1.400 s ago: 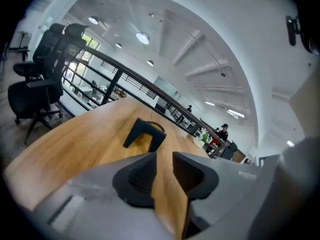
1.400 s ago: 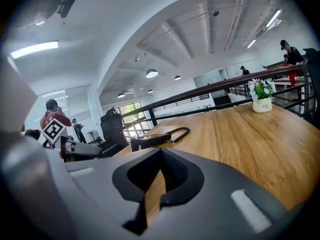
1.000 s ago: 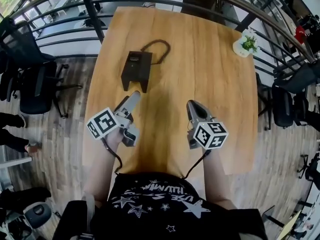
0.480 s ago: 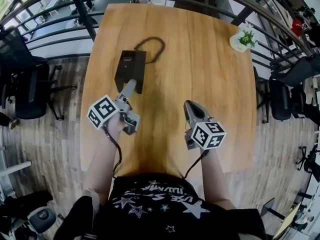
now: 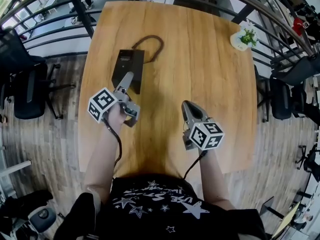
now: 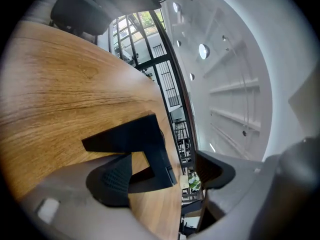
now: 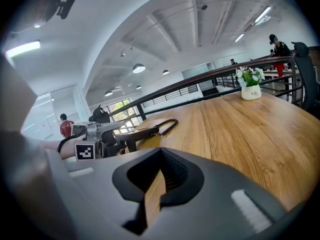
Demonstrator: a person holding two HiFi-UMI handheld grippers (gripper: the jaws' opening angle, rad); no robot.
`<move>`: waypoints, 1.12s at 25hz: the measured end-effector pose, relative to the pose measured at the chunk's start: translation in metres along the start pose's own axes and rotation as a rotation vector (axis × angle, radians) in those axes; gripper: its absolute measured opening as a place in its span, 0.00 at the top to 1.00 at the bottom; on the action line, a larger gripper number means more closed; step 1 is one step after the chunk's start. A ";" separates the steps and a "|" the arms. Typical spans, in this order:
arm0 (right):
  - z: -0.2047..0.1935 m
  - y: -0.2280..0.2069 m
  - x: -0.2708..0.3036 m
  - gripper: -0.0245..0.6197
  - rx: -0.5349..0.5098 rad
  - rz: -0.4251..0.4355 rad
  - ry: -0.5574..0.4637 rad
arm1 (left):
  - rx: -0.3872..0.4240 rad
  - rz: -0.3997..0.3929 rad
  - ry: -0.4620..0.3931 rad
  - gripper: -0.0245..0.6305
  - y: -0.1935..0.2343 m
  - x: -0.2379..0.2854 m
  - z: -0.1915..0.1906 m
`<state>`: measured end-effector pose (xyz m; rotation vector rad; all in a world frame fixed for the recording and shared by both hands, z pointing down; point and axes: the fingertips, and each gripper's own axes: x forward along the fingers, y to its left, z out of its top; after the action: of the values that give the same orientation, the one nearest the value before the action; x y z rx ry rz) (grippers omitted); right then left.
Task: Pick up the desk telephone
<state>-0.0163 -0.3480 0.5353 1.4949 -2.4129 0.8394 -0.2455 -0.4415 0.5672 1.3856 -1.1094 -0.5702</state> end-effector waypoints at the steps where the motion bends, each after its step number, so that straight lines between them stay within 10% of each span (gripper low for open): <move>1: 0.000 -0.001 0.001 0.96 0.001 0.000 0.000 | -0.001 0.003 -0.003 0.34 0.001 0.002 0.000; 18: -0.008 -0.010 0.007 0.96 0.018 0.005 0.026 | -0.058 0.046 -0.073 0.36 0.000 0.027 0.008; 28: -0.011 -0.014 0.005 0.96 0.023 0.006 0.028 | -0.065 0.109 -0.088 0.62 0.019 0.029 0.008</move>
<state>-0.0076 -0.3507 0.5515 1.4739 -2.3972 0.8864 -0.2458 -0.4670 0.5921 1.2464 -1.2186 -0.5872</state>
